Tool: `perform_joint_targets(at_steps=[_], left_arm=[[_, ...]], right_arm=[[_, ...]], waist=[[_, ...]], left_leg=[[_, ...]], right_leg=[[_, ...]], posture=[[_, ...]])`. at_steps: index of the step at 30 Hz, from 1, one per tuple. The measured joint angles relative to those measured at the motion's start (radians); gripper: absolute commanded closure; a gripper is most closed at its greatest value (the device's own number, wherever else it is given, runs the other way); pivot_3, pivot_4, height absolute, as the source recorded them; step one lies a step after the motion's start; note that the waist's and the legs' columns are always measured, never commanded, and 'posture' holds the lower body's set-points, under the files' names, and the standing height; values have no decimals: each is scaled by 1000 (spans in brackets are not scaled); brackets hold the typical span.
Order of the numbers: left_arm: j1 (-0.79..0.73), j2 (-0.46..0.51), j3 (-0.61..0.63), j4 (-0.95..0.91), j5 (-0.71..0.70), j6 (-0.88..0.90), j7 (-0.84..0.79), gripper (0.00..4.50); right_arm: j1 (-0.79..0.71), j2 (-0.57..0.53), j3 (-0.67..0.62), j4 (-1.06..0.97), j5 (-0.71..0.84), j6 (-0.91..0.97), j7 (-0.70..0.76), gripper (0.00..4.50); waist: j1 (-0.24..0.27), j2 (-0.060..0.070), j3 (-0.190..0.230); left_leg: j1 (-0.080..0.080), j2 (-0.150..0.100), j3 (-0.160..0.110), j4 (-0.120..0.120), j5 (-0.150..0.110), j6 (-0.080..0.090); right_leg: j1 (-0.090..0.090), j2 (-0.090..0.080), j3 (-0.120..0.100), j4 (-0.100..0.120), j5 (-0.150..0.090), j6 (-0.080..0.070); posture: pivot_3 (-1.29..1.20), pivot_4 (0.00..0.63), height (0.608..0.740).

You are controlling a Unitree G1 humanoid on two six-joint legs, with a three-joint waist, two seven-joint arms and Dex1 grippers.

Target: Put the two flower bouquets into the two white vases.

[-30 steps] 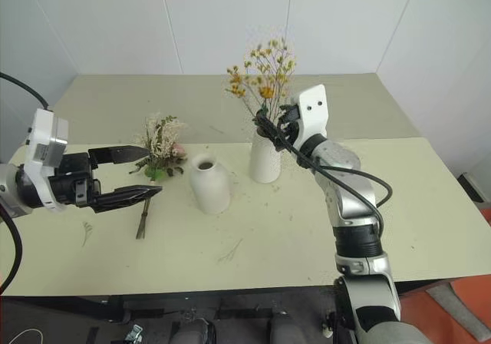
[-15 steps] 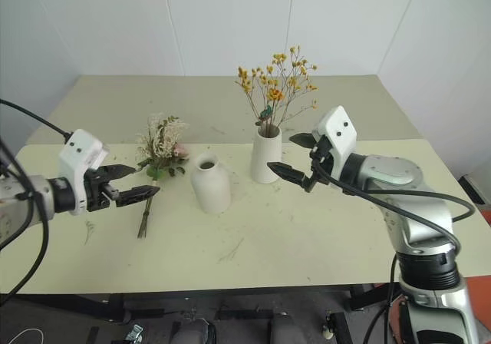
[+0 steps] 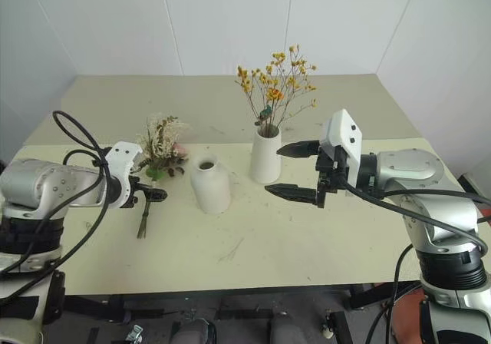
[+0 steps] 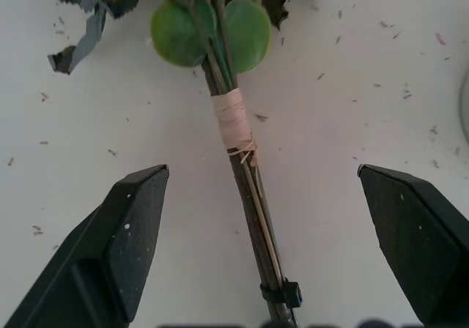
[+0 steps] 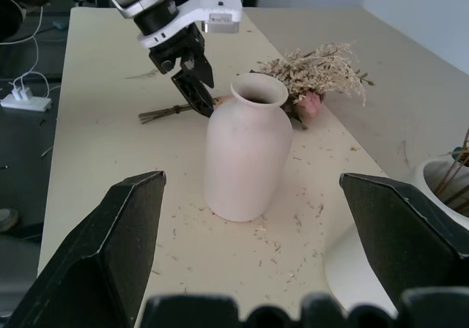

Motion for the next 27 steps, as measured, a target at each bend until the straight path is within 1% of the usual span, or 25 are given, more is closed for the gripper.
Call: perform_joint_targets(at_steps=[5, 7, 8, 9, 10, 14, 20, 21, 22, 25, 27], left_arm=[[-20, -103, 5, 53, 58, 0, 49, 0], [-42, -140, 24, 80, 93, 0, 58, 376], [-46, -151, 31, 90, 109, 0, 60, 604], [-48, -158, 34, 92, 125, 0, 63, 976], [-48, -163, 35, 92, 135, 0, 66, 1160], [-46, -166, 36, 87, 160, 0, 60, 2476], [-23, -161, 56, 54, 170, 0, 49, 4286], [-21, -158, 65, 51, 171, 0, 50, 4451], [-22, -156, 70, 49, 173, 0, 50, 4492], [-21, -134, 89, 43, 184, 0, 58, 4499], [-15, -112, 117, 20, 184, 0, 59, 4499]], right_arm=[[12, -10, -17, -43, 29, 0, -12, 22], [15, -15, -27, -53, 33, 0, -18, 0], [15, -16, -29, -56, 39, 0, -25, 0], [15, -17, -29, -58, 43, 0, -28, 0], [16, -18, -29, -60, 47, 0, -31, 0], [42, -21, -30, -77, 50, 0, -47, 0], [53, -21, -30, -100, 59, -1, -69, 0], [56, -21, -30, -99, 59, -1, -69, 0], [56, -21, -30, -99, 59, -2, -69, 0], [65, -21, -31, -100, 59, -5, -71, 0], [101, -21, -31, -107, 60, -5, -71, 0]], waist=[[16, 0, 0], [22, 0, 0], [22, 0, 0], [22, 0, 0], [22, 0, 0], [22, 0, 0], [22, 0, 0], [22, 0, 0], [22, 0, 0], [22, 0, 0], [22, 0, 0]], left_leg=[[-1, -1, 0, 0, 0, 0], [0, -1, 0, 1, 0, 0], [0, -1, 0, 1, 0, 0], [0, -1, 0, 1, 0, 0], [0, -1, 0, 1, 0, 0], [0, -1, -1, 1, 0, 0], [0, -1, -1, 1, 0, 0], [0, -1, -1, 1, 0, 0], [0, -1, -1, 1, 0, 0], [-1, -1, -1, 1, 0, 0], [-1, -1, -1, 1, 0, 0]], right_leg=[[0, 0, -1, 0, 0, 0], [0, 0, 0, 0, 0, 0], [0, 0, 0, 0, 0, 0], [1, -1, 0, 0, 0, 0], [1, -1, 0, 0, 0, 0], [1, -1, 0, 0, 0, 0], [0, -1, 0, 0, 0, 0], [0, -1, -1, 0, 0, 0], [0, -1, -1, 0, 0, 0], [0, -1, -1, 0, 0, 0], [0, -1, -1, 0, 0, 0]], posture=[[0, 150, 740], [0, 150, 740], [0, 150, 740], [0, 150, 740], [0, 150, 740], [0, 150, 740], [0, 150, 740], [0, 150, 740], [0, 150, 740], [0, 150, 740], [0, 150, 740]])
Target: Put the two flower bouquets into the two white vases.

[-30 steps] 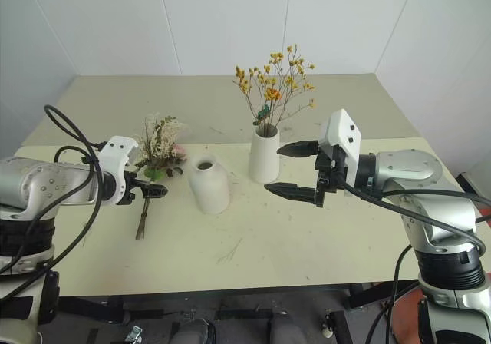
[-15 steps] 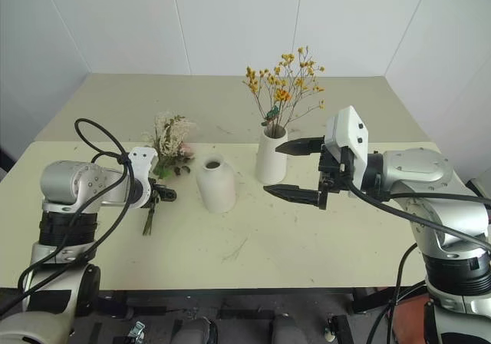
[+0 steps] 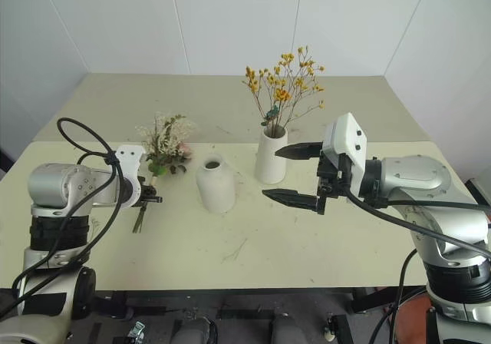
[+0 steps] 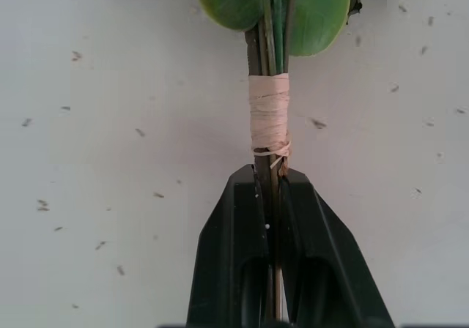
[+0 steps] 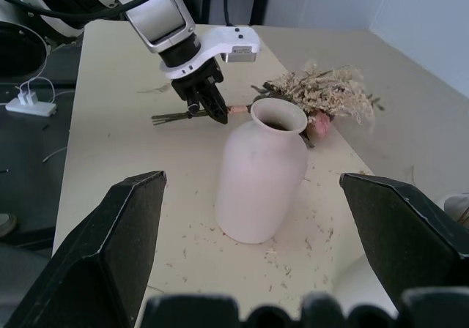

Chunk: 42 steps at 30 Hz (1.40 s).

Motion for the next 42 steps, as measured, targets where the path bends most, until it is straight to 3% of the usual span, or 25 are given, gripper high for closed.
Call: perform_joint_targets(at_steps=[5, 9, 14, 17, 30, 37, 42], left_arm=[[-7, 1, 128, -89, 12, -62, -27, 4499], [-44, 30, 135, -115, 8, -206, -114, 4499], [-57, -72, 238, -176, -143, -419, -291, 4499], [-84, -77, 255, -191, -237, -475, -386, 4499], [-100, -173, 162, -164, -352, -720, -580, 4499], [27, -163, 35, -169, -281, -872, -682, 4499], [48, -158, 13, -123, -242, -943, -699, 4499]], right_arm=[[41, -26, -5, 0, -1, -3, 11, 0], [32, -29, -6, 25, -15, -21, 1, 0], [32, -29, -6, 28, -14, -22, -3, 0], [33, -29, -6, 28, -14, -22, -7, 0], [64, -28, -15, 7, -10, -21, -65, 0], [97, -28, -50, -33, 6, -18, -92, 0], [106, -28, -60, -51, 9, -6, -111, 0]], waist=[[1, 0, 0], [3, 0, 0], [3, 0, 0], [1, 0, 0], [1, 0, 0], [0, 0, 0], [1, 0, 0]], left_leg=[[0, 0, 0, 1, 0, 0], [0, 0, 0, 1, 0, 0], [-2, 0, 0, 1, 0, 0], [-1, 0, 0, 1, 0, 0], [-1, 0, 0, 2, 0, 0], [0, 0, 1, 2, 0, 0], [0, 0, 1, 2, 0, 0]], right_leg=[[0, 0, 0, 0, 0, 0], [1, 0, 0, 0, 0, 0], [0, -1, -1, -1, 0, 1], [1, -1, 0, -1, 0, 1], [1, -1, 0, -1, 0, 1], [1, 0, 0, -1, 0, 1], [2, 0, 0, -1, 0, 1]], posture=[[0, 150, 740], [0, 150, 740], [0, 150, 740], [0, 150, 740], [0, 150, 740], [0, 150, 740], [0, 150, 740]])
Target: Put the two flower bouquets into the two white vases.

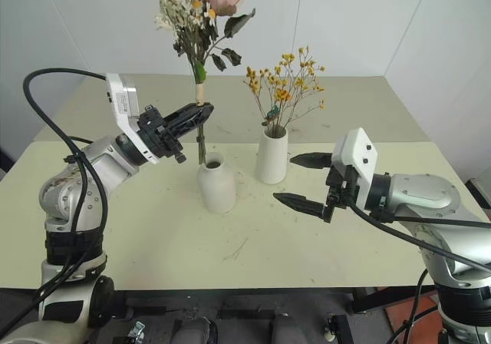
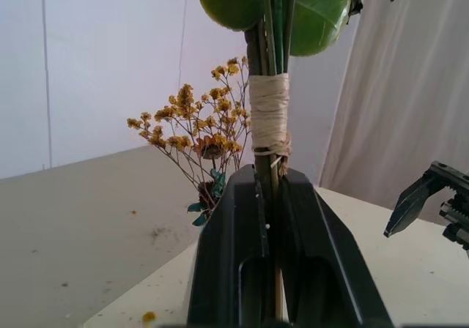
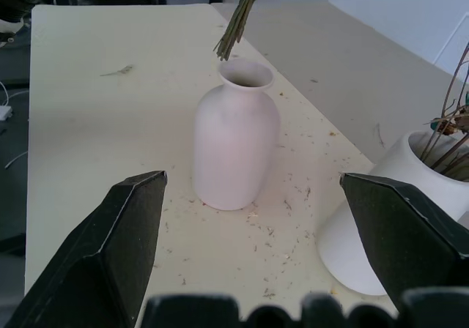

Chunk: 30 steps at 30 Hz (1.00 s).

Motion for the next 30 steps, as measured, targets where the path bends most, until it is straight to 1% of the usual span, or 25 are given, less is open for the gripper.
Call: perform_joint_targets(at_steps=[4, 8, 12, 17, 24, 30], left_arm=[[10, -1, -3, 15, 19, -45, -4, 4499], [11, -13, -2, 19, 15, -49, 4, 4499], [-3, -27, 30, 57, -59, -10, 29, 4499], [-23, -25, 42, 61, -81, -6, 50, 4499], [2, -40, 6, 60, -42, -19, 91, 4499], [7, -90, -29, 60, 9, -77, 114, 4499]], right_arm=[[4, 0, -16, -12, 4, 7, -9, 0], [4, 0, -17, -12, 21, 10, -16, 0], [4, 0, -20, -15, 42, 21, -21, 0], [7, 0, -21, -24, 60, 25, -34, 0], [40, 0, -22, -43, 76, 27, -44, 0], [29, -1, -22, -43, 78, 29, -46, 0]], waist=[[0, 0, 0], [0, 0, 0], [-1, 0, 0], [0, 0, 0], [1, 0, 0], [1, 0, 0]], left_leg=[[0, 0, 0, 0, 0, 0], [0, 0, 0, 0, 0, 0], [0, 0, 0, 0, 0, 0], [0, 0, 0, 0, 0, 0], [0, 0, 0, 0, 0, 0], [0, 0, 0, 0, 0, 0]], right_leg=[[0, 0, 0, 0, 0, 0], [0, 0, 0, 0, 0, 0], [0, 0, 0, 0, 0, 0], [0, 0, 0, 0, 0, 0], [0, 0, 0, 0, 0, 0], [0, 0, 0, 0, 0, 0]], posture=[[0, 150, 740], [0, 150, 740], [0, 150, 740], [0, 150, 740], [0, 150, 740], [0, 150, 740]])
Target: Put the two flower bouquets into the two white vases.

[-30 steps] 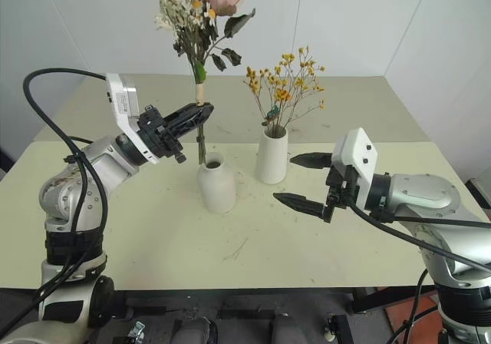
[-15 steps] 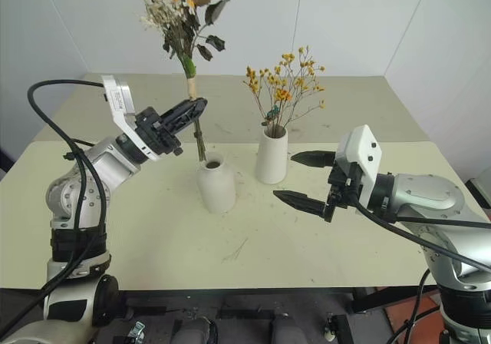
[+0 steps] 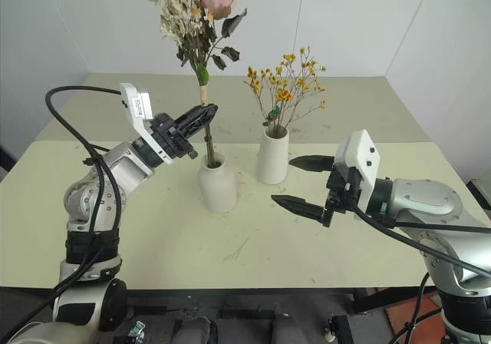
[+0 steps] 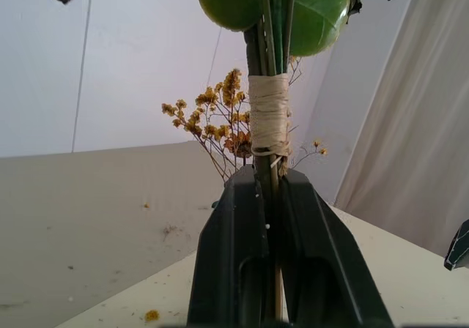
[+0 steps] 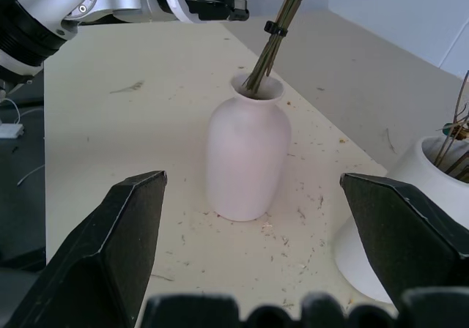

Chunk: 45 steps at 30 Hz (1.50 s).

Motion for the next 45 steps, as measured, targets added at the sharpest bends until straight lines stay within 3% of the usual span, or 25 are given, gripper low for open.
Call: perform_joint_targets(at_steps=[18, 26, 32, 36, 39, 45], left_arm=[[93, -8, -71, -2, 140, -113, -2, 4499], [107, 6, -75, -61, 114, -43, -5, 1937], [108, 56, -49, -201, 1, 93, 19, 65], [160, 179, -4, -277, -54, 190, 28, 26], [220, 271, 96, -290, -129, 290, 45, 26], [368, 402, 218, -373, -223, 348, 16, 26]], right_arm=[[7, -8, -16, 27, 26, 6, 8, 0], [6, -9, -22, 34, 28, 6, 2, 0], [3, -6, -21, 46, 28, 6, 4, 0], [-14, 2, -4, 61, 16, 1, 7, 0], [-26, 2, 1, 81, 2, -1, 12, 0], [-28, 1, 3, 86, -3, -1, 33, 0]], waist=[[0, 0, 0], [0, 0, 0], [-1, 0, 0], [-11, 0, 0], [-13, 0, 0], [-3, 0, 0]], left_leg=[[0, 0, 0, 0, 0, 0], [0, 0, 0, 0, 0, 0], [0, 0, 0, 0, 0, 0], [2, 1, 1, -1, 0, 0], [2, 1, 1, -1, 0, 0], [2, 1, 1, -1, 0, 0]], right_leg=[[0, 0, 0, 0, 0, 0], [0, 0, 0, 0, 0, 0], [0, 0, 0, 0, 0, 0], [0, 1, 1, 1, 0, 0], [0, 1, 1, 1, 0, 0], [0, 1, 1, 0, 0, 0]], posture=[[0, 150, 740], [0, 150, 740], [0, 150, 740], [0, 150, 740], [0, 150, 740], [0, 150, 740]])
